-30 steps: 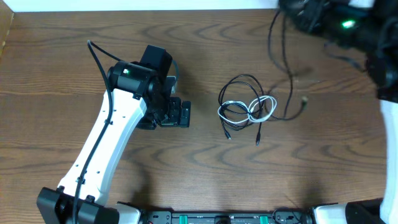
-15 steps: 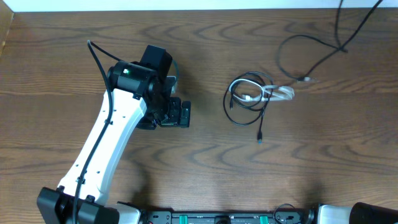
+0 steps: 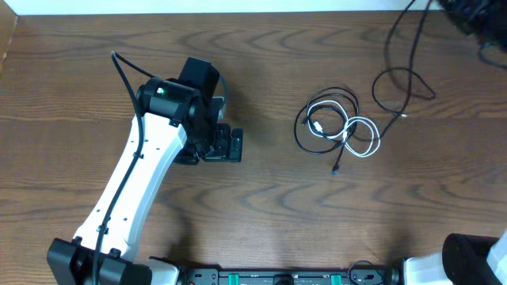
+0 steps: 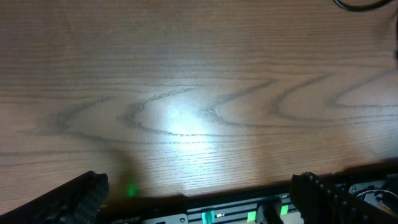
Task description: Untangle cables
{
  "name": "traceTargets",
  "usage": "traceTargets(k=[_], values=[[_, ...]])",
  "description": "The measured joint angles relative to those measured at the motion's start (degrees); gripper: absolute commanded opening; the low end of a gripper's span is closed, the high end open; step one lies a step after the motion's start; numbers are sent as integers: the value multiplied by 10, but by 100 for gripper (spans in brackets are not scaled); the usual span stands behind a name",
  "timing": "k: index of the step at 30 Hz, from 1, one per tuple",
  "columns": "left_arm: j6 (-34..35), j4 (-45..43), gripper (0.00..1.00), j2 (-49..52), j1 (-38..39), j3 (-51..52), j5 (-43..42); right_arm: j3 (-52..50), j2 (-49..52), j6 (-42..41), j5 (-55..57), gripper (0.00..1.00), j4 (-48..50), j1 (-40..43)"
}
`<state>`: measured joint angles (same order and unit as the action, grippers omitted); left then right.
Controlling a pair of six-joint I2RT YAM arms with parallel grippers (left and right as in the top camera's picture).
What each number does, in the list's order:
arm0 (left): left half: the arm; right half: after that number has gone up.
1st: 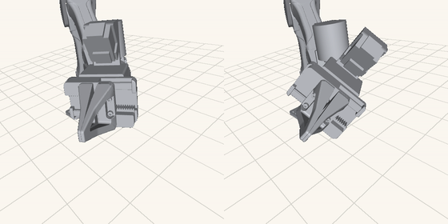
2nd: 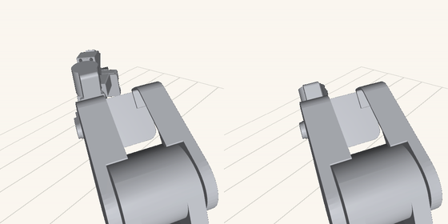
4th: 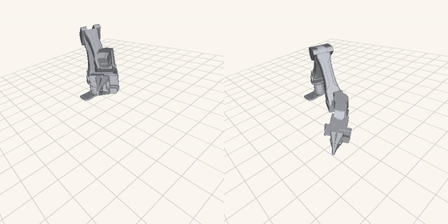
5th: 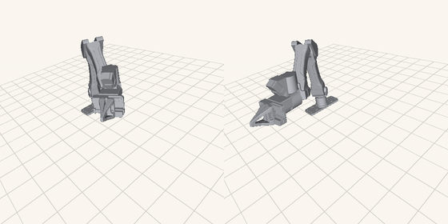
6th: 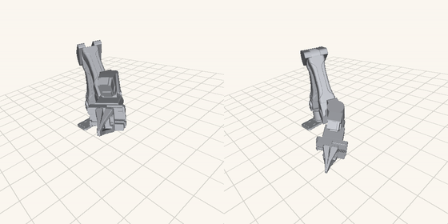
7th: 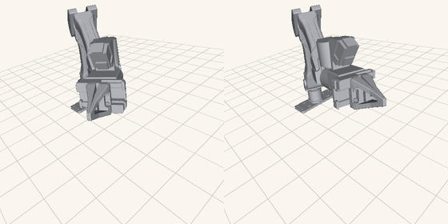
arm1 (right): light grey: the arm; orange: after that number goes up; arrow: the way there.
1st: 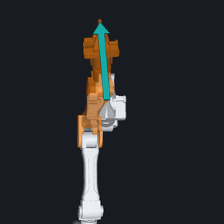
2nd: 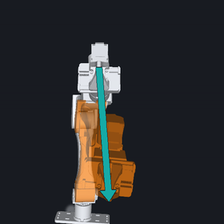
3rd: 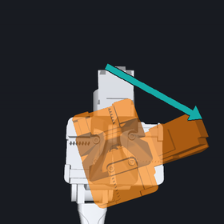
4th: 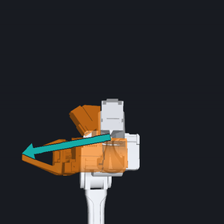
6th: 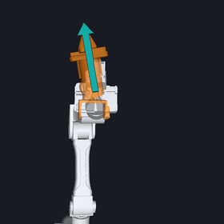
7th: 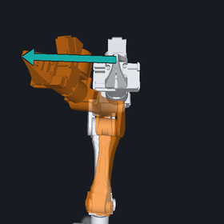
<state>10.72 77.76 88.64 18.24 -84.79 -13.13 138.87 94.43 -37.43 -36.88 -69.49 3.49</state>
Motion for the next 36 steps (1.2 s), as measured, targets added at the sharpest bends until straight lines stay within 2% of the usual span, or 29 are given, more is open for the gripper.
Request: traceTargets(k=[10, 20, 24, 28, 32, 36], values=[[0, 0, 98, 0, 0, 0, 0, 1, 70, 94, 290, 1, -216, -101], [0, 0, 98, 0, 0, 0, 0, 1, 203, 171, 369, 1, -209, -122], [0, 0, 98, 0, 0, 0, 0, 1, 236, 181, 350, 1, -209, -116], [0, 0, 98, 0, 0, 0, 0, 0, 258, 226, 256, 1, -211, -118], [0, 0, 98, 0, 0, 0, 0, 0, 272, 262, 163, 1, -209, -145], [0, 0, 98, 0, 0, 0, 0, 0, 276, 275, 125, 2, -203, -185]])
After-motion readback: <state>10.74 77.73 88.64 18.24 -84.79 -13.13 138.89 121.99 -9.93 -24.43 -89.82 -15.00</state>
